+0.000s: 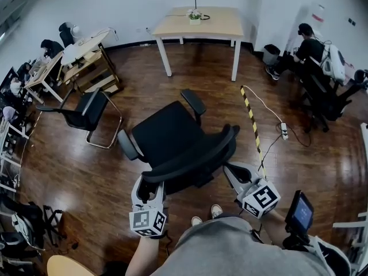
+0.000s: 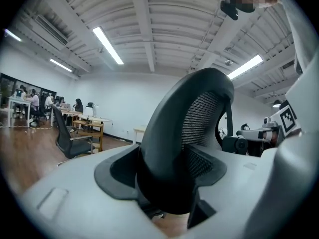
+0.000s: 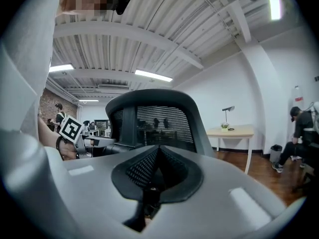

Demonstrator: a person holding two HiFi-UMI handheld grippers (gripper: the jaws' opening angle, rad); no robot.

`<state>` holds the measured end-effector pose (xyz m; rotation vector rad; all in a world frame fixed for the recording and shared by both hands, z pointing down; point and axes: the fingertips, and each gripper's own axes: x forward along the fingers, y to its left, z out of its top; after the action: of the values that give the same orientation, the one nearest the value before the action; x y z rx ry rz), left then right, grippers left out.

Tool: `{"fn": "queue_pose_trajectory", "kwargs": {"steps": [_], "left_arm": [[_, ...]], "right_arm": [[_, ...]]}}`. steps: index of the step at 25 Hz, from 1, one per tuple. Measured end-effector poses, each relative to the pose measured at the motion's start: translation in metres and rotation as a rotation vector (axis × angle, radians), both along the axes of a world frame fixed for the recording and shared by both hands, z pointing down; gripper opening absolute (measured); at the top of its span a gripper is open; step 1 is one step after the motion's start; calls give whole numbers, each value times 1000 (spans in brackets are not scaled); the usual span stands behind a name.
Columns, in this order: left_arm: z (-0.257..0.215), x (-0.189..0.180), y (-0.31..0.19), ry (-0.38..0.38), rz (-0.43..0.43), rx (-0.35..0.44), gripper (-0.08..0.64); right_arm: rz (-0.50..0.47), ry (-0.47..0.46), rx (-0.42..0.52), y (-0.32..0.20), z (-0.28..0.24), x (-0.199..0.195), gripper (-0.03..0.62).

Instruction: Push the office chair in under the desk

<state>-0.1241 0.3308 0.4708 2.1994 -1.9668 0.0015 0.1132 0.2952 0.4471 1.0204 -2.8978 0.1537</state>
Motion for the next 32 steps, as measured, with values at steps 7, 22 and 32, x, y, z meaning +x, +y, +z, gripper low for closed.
{"fn": "queue_pose_trajectory", "kwargs": {"steps": [7, 22, 32], "left_arm": [[0, 7, 0, 28, 13, -5, 262], [-3, -13, 6, 35, 52, 4, 258], [-3, -27, 9, 36, 109, -7, 258]], "right_arm": [[-6, -8, -2, -13, 3, 12, 6], [-45, -12, 14, -55, 10, 35, 6], [25, -3, 44, -80, 2, 41, 6]]}}
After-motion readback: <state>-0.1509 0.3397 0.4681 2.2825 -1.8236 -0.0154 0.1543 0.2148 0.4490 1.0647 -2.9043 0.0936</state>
